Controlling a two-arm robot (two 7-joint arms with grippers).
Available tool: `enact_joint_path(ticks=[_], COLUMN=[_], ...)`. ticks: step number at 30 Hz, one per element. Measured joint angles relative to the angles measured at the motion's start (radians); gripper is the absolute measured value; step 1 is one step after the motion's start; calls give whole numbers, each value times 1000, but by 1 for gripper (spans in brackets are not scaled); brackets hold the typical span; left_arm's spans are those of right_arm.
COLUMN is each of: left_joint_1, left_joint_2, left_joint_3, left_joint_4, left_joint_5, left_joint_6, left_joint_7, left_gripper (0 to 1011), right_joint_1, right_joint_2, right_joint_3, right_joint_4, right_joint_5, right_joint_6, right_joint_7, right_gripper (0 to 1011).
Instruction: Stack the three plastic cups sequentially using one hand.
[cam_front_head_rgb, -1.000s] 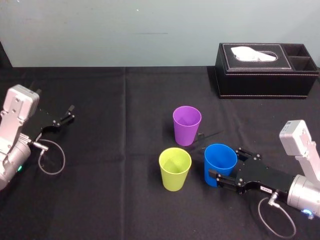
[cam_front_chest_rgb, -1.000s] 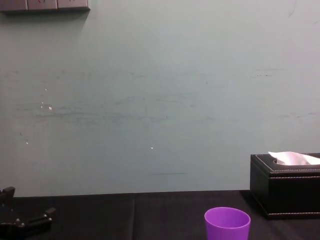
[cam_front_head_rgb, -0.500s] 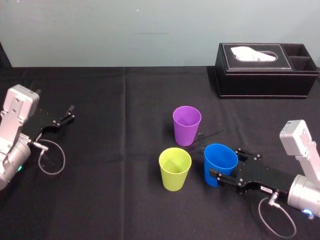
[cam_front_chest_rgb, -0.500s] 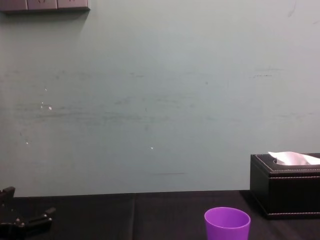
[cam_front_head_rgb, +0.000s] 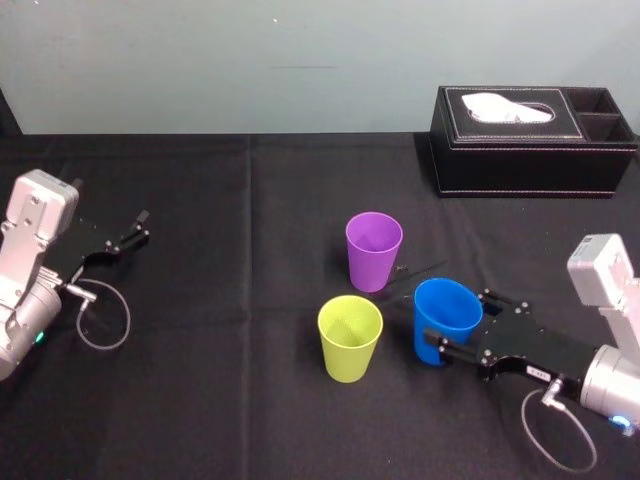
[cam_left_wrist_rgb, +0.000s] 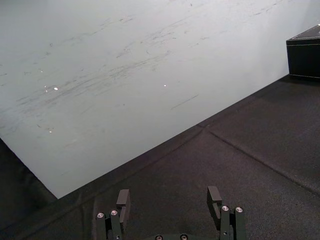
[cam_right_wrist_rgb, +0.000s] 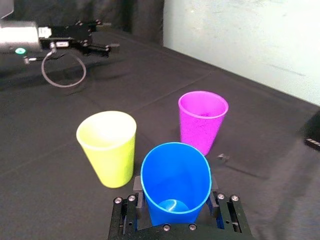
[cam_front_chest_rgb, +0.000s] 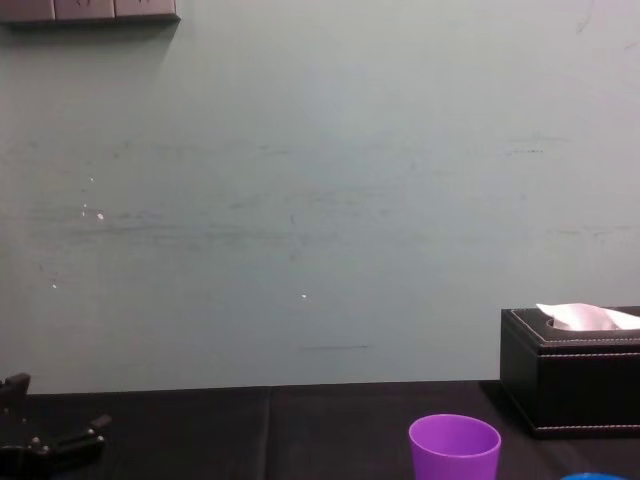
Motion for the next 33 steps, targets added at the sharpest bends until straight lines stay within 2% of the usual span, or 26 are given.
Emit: enact_joint_path(ticks=[9, 17, 26, 33], left_joint_1=[0, 0, 0, 0], left_joint_2=[0, 0, 0, 0], left_joint_3=[0, 0, 0, 0], left_joint_4=[0, 0, 0, 0], left_joint_5=[0, 0, 0, 0], left_joint_6=[0, 0, 0, 0], left_joint_7=[0, 0, 0, 0], left_gripper=[1011, 1011, 1011, 1011], right_joint_1=[-57, -119, -117, -80], right_joint_2=[23, 41, 41, 35], right_joint_3=[67, 162, 200, 196], right_joint_4=[-87, -163, -200, -210], right_joint_5=[5, 32, 44, 55], right_joint_6=[29, 34, 42, 63], right_joint_7=[-59, -85, -86, -77], right_gripper=[720, 720, 720, 720])
